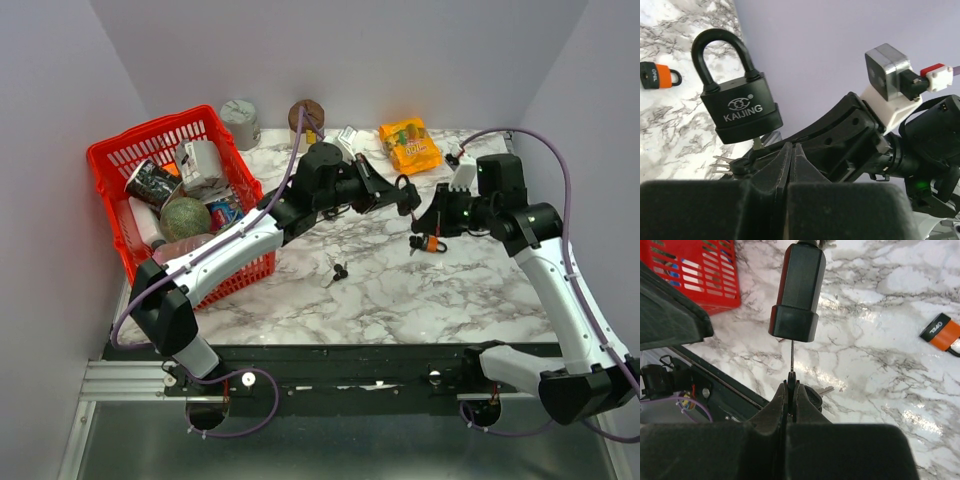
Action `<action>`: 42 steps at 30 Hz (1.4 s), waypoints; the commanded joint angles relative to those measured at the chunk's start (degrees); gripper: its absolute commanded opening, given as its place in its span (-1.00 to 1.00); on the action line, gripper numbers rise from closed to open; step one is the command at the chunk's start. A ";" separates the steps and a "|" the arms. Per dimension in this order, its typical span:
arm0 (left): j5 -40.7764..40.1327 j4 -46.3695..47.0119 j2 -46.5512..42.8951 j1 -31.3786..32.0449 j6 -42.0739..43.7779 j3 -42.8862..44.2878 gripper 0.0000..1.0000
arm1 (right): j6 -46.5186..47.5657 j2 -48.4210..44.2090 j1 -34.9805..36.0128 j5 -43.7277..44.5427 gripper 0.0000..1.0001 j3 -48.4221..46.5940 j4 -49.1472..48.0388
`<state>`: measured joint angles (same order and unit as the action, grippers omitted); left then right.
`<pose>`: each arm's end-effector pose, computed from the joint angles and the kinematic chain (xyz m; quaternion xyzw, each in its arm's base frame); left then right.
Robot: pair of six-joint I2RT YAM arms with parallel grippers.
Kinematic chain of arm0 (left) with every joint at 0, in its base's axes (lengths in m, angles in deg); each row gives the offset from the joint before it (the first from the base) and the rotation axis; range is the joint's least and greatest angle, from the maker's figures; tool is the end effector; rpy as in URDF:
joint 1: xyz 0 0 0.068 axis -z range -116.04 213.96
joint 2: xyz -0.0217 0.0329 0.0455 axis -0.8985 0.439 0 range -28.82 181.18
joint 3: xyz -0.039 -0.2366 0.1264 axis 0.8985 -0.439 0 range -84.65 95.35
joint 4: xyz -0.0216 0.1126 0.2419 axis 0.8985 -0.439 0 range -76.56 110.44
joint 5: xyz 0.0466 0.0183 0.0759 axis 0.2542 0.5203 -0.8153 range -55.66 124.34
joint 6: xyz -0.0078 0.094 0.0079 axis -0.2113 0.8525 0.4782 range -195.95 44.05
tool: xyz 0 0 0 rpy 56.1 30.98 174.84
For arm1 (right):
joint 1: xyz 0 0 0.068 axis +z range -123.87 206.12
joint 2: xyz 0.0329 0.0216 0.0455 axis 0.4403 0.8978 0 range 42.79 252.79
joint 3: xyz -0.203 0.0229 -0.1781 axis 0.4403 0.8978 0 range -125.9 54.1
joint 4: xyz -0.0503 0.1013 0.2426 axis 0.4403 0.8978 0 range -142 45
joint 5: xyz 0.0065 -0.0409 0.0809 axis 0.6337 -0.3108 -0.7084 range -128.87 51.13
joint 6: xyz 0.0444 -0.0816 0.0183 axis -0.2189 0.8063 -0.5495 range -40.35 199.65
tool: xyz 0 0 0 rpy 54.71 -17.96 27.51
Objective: Unlock with the key
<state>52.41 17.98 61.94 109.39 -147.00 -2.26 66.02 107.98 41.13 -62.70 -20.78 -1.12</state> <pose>0.2856 -0.3276 0.3692 -0.0712 0.7644 -0.5988 0.2283 0.2446 0.1013 0.3526 -0.0960 0.8900 0.2822 0.3452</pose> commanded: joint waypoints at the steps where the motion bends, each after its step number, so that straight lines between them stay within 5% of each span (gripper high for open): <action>1: -0.22 -2.37 -2.60 -0.17 1.87 0.23 -0.58 | 0.09 -2.52 0.03 -2.71 -0.99 1.74 -6.92; 7: -2.77 -6.67 -1.30 -0.69 1.09 1.02 0.41 | -0.35 -3.66 0.11 -4.02 -0.99 3.77 -9.47; 13: -3.12 -13.44 3.19 -0.78 -0.14 6.55 0.59 | 0.70 -4.19 0.11 -4.91 -0.99 4.21 -9.74; 30: -3.12 -12.31 8.02 -0.78 -1.81 9.02 0.77 | 1.24 -4.90 0.11 -8.07 -0.99 4.38 -11.15; 36: -4.00 -11.87 9.87 -0.78 -1.38 11.03 0.69 | 1.67 -4.72 0.11 -8.95 -0.99 4.65 -10.88; 42: -3.65 -12.04 10.84 -0.69 -1.38 11.65 0.37 | 1.85 -4.54 0.11 -8.86 -0.99 4.03 -10.18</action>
<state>49.50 5.67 71.99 108.69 -148.38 7.69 66.70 104.92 41.13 -68.82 -16.05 -6.13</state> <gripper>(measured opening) 0.719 0.027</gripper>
